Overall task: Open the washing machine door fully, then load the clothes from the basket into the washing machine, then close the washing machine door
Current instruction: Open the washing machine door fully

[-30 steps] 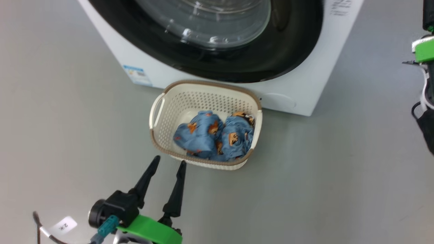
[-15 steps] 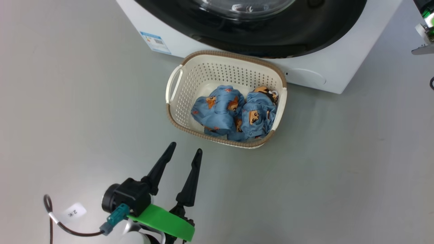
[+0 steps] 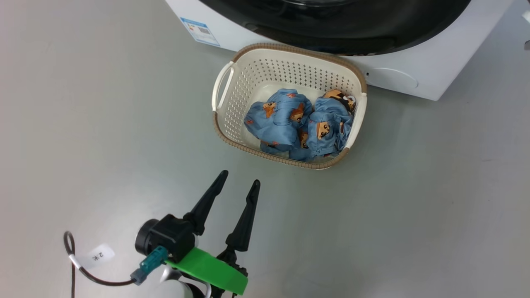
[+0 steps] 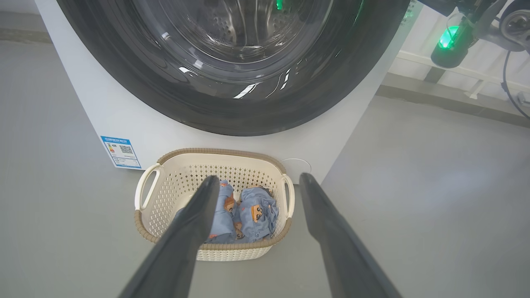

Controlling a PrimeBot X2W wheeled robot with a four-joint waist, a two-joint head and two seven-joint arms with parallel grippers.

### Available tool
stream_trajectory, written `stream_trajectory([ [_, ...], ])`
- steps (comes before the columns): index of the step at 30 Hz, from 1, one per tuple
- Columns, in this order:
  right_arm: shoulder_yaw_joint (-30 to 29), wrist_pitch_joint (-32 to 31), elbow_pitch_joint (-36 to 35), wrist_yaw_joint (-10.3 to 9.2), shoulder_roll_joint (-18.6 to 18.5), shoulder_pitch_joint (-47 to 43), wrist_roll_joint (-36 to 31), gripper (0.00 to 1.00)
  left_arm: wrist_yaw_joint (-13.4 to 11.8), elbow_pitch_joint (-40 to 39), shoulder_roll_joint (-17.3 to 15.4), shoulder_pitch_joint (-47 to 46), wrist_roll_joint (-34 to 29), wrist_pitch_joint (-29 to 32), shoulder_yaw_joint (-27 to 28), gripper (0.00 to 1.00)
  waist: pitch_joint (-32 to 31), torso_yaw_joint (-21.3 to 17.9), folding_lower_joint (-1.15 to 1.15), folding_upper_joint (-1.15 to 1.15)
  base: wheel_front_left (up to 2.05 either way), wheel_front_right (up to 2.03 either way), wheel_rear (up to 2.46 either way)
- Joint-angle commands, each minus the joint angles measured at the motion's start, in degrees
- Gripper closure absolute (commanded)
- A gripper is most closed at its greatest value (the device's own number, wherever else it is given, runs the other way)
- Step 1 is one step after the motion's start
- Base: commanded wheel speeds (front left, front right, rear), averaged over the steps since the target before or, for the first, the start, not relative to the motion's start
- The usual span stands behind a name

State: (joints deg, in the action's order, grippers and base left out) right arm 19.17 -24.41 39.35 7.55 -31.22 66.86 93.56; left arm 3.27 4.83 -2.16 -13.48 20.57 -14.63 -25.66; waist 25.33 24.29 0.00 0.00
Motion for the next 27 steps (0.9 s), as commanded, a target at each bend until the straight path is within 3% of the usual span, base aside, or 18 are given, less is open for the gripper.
stream_trajectory([
  [1,-0.52,-0.72,-0.74,-0.06,0.35,1.13,0.36,1.00,-0.58,-1.76,-0.72,-1.46,0.60,-0.37,1.22,0.00,0.47,0.50,0.00,0.00,0.00,0.00,0.00],
  [14,-0.06,-2.15,0.62,-0.06,2.01,2.21,-1.29,1.00,-0.91,-2.32,-0.72,-1.34,1.04,-0.37,-0.23,0.00,0.63,1.43,0.00,0.00,0.00,0.00,0.00],
  [27,2.68,-5.27,-4.96,-0.06,3.53,-6.68,-2.35,1.00,-0.72,-0.75,-0.72,-0.46,0.14,-0.37,1.59,0.00,-3.39,-0.77,0.00,0.00,0.00,0.00,0.00],
])
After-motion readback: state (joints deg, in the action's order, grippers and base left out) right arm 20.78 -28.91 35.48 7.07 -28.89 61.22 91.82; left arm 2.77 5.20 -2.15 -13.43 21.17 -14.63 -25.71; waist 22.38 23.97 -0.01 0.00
